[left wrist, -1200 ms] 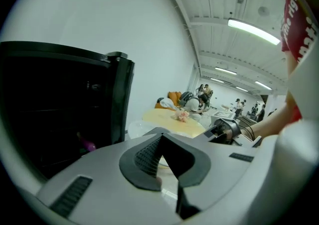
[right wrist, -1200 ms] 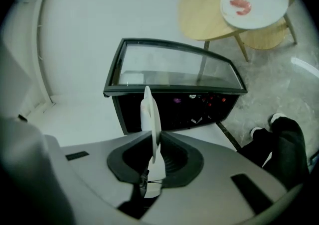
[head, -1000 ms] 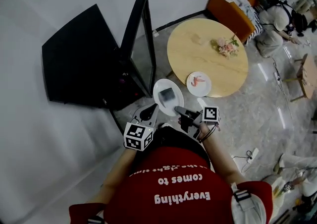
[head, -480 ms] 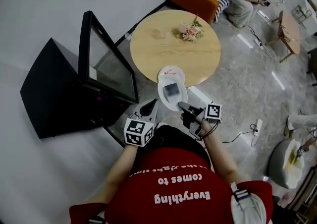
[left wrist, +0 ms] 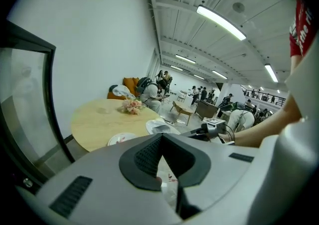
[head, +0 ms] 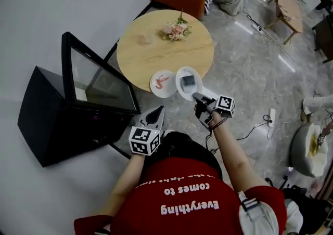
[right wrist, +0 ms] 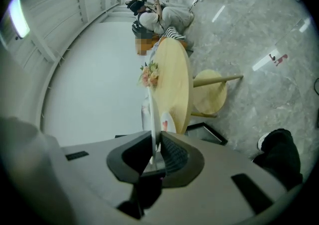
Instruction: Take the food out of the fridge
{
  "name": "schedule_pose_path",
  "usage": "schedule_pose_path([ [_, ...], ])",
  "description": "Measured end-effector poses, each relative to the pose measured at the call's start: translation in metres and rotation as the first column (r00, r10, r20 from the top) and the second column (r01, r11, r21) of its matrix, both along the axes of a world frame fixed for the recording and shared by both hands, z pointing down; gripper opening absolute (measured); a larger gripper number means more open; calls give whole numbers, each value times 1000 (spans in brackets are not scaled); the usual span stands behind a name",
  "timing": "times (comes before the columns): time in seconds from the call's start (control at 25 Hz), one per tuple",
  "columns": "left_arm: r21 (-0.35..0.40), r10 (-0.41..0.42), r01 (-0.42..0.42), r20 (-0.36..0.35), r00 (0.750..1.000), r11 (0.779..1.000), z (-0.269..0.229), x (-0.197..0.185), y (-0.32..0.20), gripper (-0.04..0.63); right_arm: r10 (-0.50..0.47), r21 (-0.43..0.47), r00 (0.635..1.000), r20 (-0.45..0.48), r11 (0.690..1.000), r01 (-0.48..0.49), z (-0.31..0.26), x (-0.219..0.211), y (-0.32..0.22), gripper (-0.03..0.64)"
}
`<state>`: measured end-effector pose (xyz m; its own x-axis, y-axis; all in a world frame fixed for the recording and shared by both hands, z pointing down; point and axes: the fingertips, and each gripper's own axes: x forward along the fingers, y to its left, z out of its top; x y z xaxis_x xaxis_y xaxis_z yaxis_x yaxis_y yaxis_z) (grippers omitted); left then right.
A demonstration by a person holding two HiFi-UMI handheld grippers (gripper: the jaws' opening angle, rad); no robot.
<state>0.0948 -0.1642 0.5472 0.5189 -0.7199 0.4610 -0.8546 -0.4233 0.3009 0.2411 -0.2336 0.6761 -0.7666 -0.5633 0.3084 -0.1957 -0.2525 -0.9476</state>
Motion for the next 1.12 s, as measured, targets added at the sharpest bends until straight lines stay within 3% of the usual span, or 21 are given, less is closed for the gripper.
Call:
schedule_pose_path([
  [0.36, -42, -5, 6, 26, 1000, 999, 14, -4, 5, 6, 127, -42, 992, -13, 991, -127, 42, 14, -51, 41],
  [0.76, -52, -12, 15, 50, 999, 999, 25, 1, -21, 6, 59, -103, 996, -74, 992, -66, 63, 6, -51, 43],
  [1.0, -63, 12, -9, 57, 998, 998, 35, 21, -43, 6, -41, -231, 964, -264, 973, -21, 73, 15, -47, 37],
  [1.12, -65, 49, -45, 60, 997, 997, 36, 35, -42, 6, -93, -251, 941, -325, 968, 9, 73, 14, -49, 37],
])
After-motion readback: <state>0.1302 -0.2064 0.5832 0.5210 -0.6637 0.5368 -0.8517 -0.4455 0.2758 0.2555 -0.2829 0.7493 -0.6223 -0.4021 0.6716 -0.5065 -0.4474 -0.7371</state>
